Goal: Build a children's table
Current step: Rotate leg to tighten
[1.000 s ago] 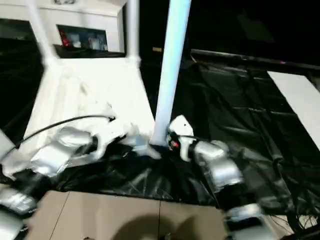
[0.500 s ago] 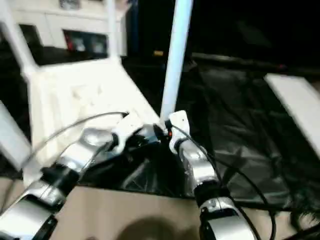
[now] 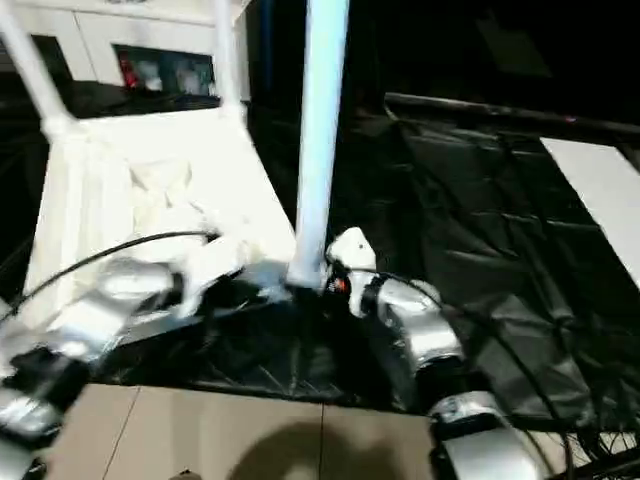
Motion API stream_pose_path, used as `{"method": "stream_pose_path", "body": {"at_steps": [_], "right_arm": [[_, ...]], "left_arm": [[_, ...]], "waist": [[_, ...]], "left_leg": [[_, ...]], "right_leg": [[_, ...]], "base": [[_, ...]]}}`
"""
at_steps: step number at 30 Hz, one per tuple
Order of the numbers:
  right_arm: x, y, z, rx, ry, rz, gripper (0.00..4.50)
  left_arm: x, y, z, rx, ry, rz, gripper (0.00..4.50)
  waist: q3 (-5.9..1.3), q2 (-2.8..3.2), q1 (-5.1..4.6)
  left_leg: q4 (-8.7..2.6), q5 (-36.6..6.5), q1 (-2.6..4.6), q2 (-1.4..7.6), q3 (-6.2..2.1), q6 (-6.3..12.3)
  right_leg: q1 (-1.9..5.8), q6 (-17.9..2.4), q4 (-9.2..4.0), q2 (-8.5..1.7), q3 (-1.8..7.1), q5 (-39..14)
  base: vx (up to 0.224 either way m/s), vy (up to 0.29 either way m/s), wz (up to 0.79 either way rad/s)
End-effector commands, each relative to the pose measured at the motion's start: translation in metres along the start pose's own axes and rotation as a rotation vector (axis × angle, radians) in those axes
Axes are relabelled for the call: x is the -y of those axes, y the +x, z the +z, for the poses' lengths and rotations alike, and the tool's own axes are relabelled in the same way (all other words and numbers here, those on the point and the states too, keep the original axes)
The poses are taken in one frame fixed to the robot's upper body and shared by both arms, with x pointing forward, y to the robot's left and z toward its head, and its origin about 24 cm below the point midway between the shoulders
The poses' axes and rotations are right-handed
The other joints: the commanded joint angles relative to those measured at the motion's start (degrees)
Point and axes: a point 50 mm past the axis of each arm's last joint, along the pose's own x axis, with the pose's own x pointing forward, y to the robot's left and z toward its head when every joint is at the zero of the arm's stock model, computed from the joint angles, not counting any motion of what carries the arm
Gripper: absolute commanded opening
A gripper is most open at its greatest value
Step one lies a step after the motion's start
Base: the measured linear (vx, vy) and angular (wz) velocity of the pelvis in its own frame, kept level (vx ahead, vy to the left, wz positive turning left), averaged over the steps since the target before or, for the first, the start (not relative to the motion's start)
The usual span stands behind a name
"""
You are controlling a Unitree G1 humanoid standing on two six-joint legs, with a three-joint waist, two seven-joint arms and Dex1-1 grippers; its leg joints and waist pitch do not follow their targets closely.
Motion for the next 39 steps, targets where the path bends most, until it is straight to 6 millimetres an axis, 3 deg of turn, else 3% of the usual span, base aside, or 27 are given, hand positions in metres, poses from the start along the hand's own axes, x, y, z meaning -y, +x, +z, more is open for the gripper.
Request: {"method": "stream_pose_path", "body": {"at_steps": [1, 2, 5, 6, 7, 9, 10, 12, 17, 21, 25, 27, 28, 29, 30, 31, 32, 35, 39], "right_arm": [[-0.008, 0.003, 0.003, -0.020, -0.033, 0.123, 3.95], [-0.008, 0.002, 0.002, -0.034, -0.047, 0.146, 3.95], [-0.008, 0.001, 0.002, -0.047, -0.057, 0.172, 3.95], [-0.008, 0.001, 0.002, -0.047, -0.057, 0.172, 3.69], [-0.007, 0.000, 0.003, -0.056, -0.072, 0.190, 3.62], [-0.006, -0.001, 0.005, -0.062, -0.073, 0.210, 3.59], [-0.006, -0.001, 0.005, -0.064, -0.072, 0.216, 3.36], [-0.005, -0.003, 0.006, -0.076, -0.070, 0.248, 3.36], [-0.006, -0.004, 0.006, -0.079, -0.059, 0.268, 2.80], [-0.010, -0.003, 0.001, -0.056, -0.008, 0.269, 2.74], [-0.013, 0.006, -0.005, 0.002, 0.082, 0.133, 2.72], [-0.013, 0.012, -0.009, 0.009, 0.099, 0.046, 2.72], [-0.014, 0.021, -0.013, 0.028, 0.131, -0.068, 2.72], [-0.015, 0.024, -0.014, 0.036, 0.147, -0.109, 2.72], [-0.016, 0.032, -0.015, 0.039, 0.168, -0.195, 2.72], [-0.016, 0.032, -0.015, 0.039, 0.170, -0.202, 2.71], [-0.018, 0.040, -0.015, 0.045, 0.190, -0.268, 2.71], [-0.020, 0.056, -0.010, 0.066, 0.227, -0.391, 2.71], [-0.023, 0.065, 0.000, 0.117, 0.231, -0.394, 2.71]], "left_arm": [[0.012, 0.004, 0.001, 0.038, 0.014, -0.108, 0.00], [0.012, 0.001, 0.000, 0.032, 0.017, -0.121, 0.00], [0.012, -0.002, -0.001, 0.026, 0.022, -0.137, 0.00], [0.012, -0.002, -0.001, 0.026, 0.022, -0.137, 0.00], [0.011, -0.005, -0.002, 0.018, 0.030, -0.150, 0.00], [0.010, -0.009, -0.003, 0.014, 0.028, -0.174, 0.00], [0.010, -0.010, -0.003, 0.013, 0.026, -0.180, 0.00], [0.009, -0.014, -0.002, 0.011, 0.021, -0.209, 0.00], [0.007, -0.016, -0.001, 0.015, 0.016, -0.219, 0.00], [0.007, -0.014, -0.001, 0.037, -0.017, -0.214, 0.00], [0.002, 0.002, -0.001, 0.034, -0.063, -0.098, 0.00], [0.001, 0.012, 0.000, 0.030, -0.083, -0.052, 0.00], [0.002, 0.026, 0.004, 0.044, -0.109, -0.018, 0.00], [0.003, 0.031, 0.006, 0.052, -0.118, -0.009, 0.00], [0.005, 0.042, 0.010, 0.064, -0.134, 0.008, 0.00], [0.005, 0.043, 0.011, 0.065, -0.135, 0.009, 0.00], [0.007, 0.053, 0.015, 0.070, -0.145, 0.020, 0.00], [0.010, 0.067, 0.020, 0.059, -0.145, 0.047, 0.00], [0.009, 0.072, 0.022, 0.062, -0.154, 0.071, 0.00]], "waist": [[-3.09, -0.15, -0.17], [-2.97, -0.35, -0.20], [-2.77, -0.14, -0.15], [-2.74, -0.18, -0.16], [-2.70, -0.48, -0.20], [-2.65, -0.49, -0.18], [-2.66, -0.48, -0.20], [-2.68, -0.59, -0.15], [-2.81, -0.84, -0.08], [-2.75, -0.83, -0.05], [-2.41, -0.91, 0.11], [-2.23, -1.12, -0.01], [-1.91, -0.84, -0.10], [-1.91, -0.94, -0.20], [-1.80, -0.48, -0.24], [-1.81, -0.65, -0.24], [-2.02, -0.41, -0.30], [-1.95, -0.53, -0.51], [-2.03, -0.29, -0.58]], "left_leg": [[-2.68, -3.74, 0.25, 0.08, 1.25, 6.17], [-2.79, -4.72, 0.31, 0.13, 1.32, 5.92], [-3.04, -7.34, 0.63, 0.31, 1.40, 4.54], [-3.08, -7.63, 0.62, 0.33, 1.40, 4.32], [-3.13, -7.72, 0.47, 0.35, 1.40, 4.02], [-3.23, -8.55, 0.55, 0.33, 1.41, 3.18], [-3.24, -8.50, 0.47, 0.34, 1.39, 3.07], [-3.20, -7.90, 0.47, 0.33, 1.42, 2.91], [-2.90, -5.12, 0.48, 0.22, 1.60, 3.92], [-2.89, -5.59, 0.55, 0.27, 1.71, 4.00], [-3.18, -7.46, 0.70, 0.31, 1.79, 3.19], [-3.46, -10.55, 0.79, 0.25, 1.66, 1.56], [-3.76, -14.25, 1.22, 0.26, 1.62, 0.08], [-3.76, -14.75, 1.18, 0.22, 1.63, -0.21], [-3.95, -15.50, 1.28, 0.25, 1.57, -1.24], [-3.99, -16.25, 1.43, 0.26, 1.45, -1.40], [-4.00, -15.97, 1.08, 0.17, 1.28, -1.40], [-4.02, -16.99, 1.13, 0.03, 1.34, -1.13], [-4.09, -17.48, 1.14, 0.08, 1.30, -0.86]], "right_leg": [[3.02, -14.61, -3.37, -2.18, 2.63, 6.75], [2.97, -14.43, -3.59, -2.19, 2.62, 5.04], [2.74, -14.12, -3.88, -2.33, 2.76, 1.46], [2.73, -14.04, -3.88, -2.32, 2.78, 1.14], [2.84, -13.67, -3.90, -2.37, 2.85, 0.64], [2.72, -12.89, -4.07, -2.38, 2.90, -1.86], [2.76, -12.86, -4.00, -2.40, 2.93, -1.91], [2.74, -12.75, -3.89, -2.40, 3.06, -1.49], [2.79, -13.86, -3.37, -2.21, 3.17, 3.63], [2.70, -14.03, -3.43, -2.22, 3.27, 2.99], [2.44, -13.35, -3.86, -2.26, 3.43, -0.17], [2.58, -12.16, -4.33, -2.42, 3.53, -5.55], [2.09, -10.65, -5.08, -2.52, 3.65, -11.88], [2.07, -10.15, -5.19, -2.57, 3.73, -13.40], [1.81, -9.31, -5.59, -2.70, 3.84, -15.91], [1.74, -8.80, -5.82, -2.71, 3.77, -17.49], [2.01, -8.28, -5.66, -2.68, 3.75, -17.65], [1.58, -7.50, -6.01, -2.46, 3.81, -18.74], [1.48, -7.38, -6.02, -2.32, 3.81, -17.43]], "base": [[0.000, 0.000, 0.00], [0.000, 0.000, 0.00], [0.000, 0.000, 0.00], [0.000, 0.000, 0.00], [0.000, 0.000, 0.00], [0.000, 0.000, 0.00], [0.000, 0.000, 0.00], [0.000, 0.000, 0.00], [0.000, 0.000, 0.00], [0.000, 0.000, 0.00], [0.000, 0.000, 0.00], [0.000, 0.000, 0.00], [0.000, 0.000, 0.00], [0.000, 0.000, 0.00], [0.000, 0.000, 0.00], [0.000, 0.000, 0.00], [0.000, 0.000, 0.00], [0.000, 0.000, 0.00], [0.000, 0.000, 0.00]]}}
